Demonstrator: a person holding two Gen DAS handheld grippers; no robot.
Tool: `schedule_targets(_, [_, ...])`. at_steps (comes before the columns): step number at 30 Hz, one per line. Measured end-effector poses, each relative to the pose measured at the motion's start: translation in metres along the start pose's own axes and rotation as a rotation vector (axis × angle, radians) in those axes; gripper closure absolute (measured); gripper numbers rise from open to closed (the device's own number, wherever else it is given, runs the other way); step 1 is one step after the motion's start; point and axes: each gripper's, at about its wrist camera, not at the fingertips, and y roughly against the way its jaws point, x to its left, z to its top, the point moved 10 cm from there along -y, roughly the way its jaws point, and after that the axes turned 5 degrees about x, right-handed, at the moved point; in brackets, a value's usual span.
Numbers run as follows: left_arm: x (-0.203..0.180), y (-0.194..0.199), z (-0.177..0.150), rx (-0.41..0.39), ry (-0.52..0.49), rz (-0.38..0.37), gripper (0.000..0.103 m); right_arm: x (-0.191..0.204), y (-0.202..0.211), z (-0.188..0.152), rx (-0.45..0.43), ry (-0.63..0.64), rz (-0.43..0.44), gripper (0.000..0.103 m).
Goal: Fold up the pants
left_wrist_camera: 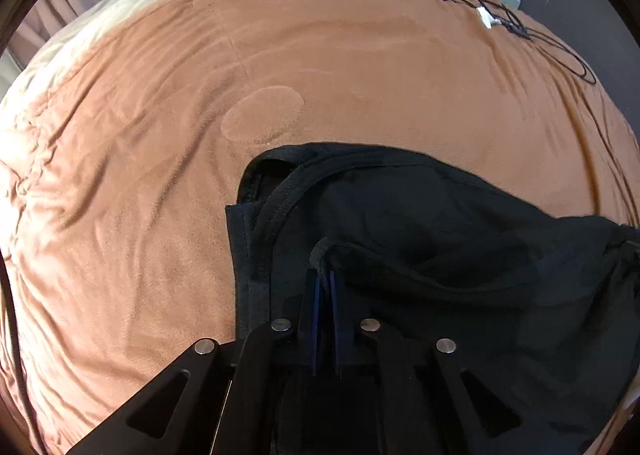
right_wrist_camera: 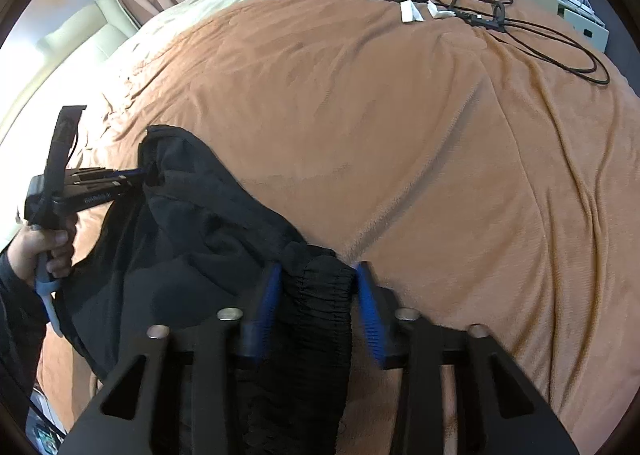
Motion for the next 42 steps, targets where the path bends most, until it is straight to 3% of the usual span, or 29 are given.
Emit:
schedule_targets(3, [0.006, 0.018, 0.005, -0.053, 0.005, 0.012, 0.098, 0.0, 0.011, 0.002, -0.036, -0.013, 0.01, 0.085])
schedule_targets(4, [0.009, 0.025, 0.009, -0.073, 0.023, 0.007, 0.098, 0.0, 0.015, 0.003, -0.048, -0.015, 0.01, 0.095])
schedule_targets(10, [0.023, 0.048, 0.035, -0.161, 0.085, 0.026, 0.098, 0.007, 0.024, 0.006, -0.096, -0.023, 0.024, 0.096])
schedule_targets(18, [0.021, 0.017, 0.055, -0.136, 0.101, 0.051, 0.098, -0.003, 0.017, 0.014, -0.117, -0.092, -0.012, 0.096])
schedule_targets(21, [0.023, 0.003, 0.046, -0.081, 0.099, 0.081, 0.094, -0.004, 0.004, 0.011, -0.07, -0.099, -0.038, 0.089])
schedule_targets(23, [0.02, -0.001, 0.042, -0.063, 0.094, 0.091, 0.086, -0.004, 0.005, 0.009, -0.068, -0.106, -0.018, 0.076])
schedule_targets(24, [0.021, 0.002, 0.038, -0.062, 0.1, 0.083, 0.073, -0.004, 0.009, 0.008, -0.077, -0.106, -0.013, 0.069])
schedule_targets(25, [0.021, 0.005, 0.036, -0.063, 0.107, 0.072, 0.056, -0.006, 0.013, 0.008, -0.087, -0.108, -0.017, 0.05])
schedule_targets(26, [0.022, 0.008, 0.034, -0.069, 0.115, 0.064, 0.05, -0.009, 0.018, 0.008, -0.101, -0.111, -0.023, 0.036])
schedule_targets(27, [0.023, 0.013, 0.032, -0.078, 0.121, 0.061, 0.044, -0.011, 0.024, 0.007, -0.118, -0.117, -0.021, 0.034])
schedule_targets(42, [0.042, 0.108, -0.046, -0.119, 0.2, 0.027, 0.044, -0.013, 0.061, -0.046, -0.104, -0.231, 0.119, 0.034])
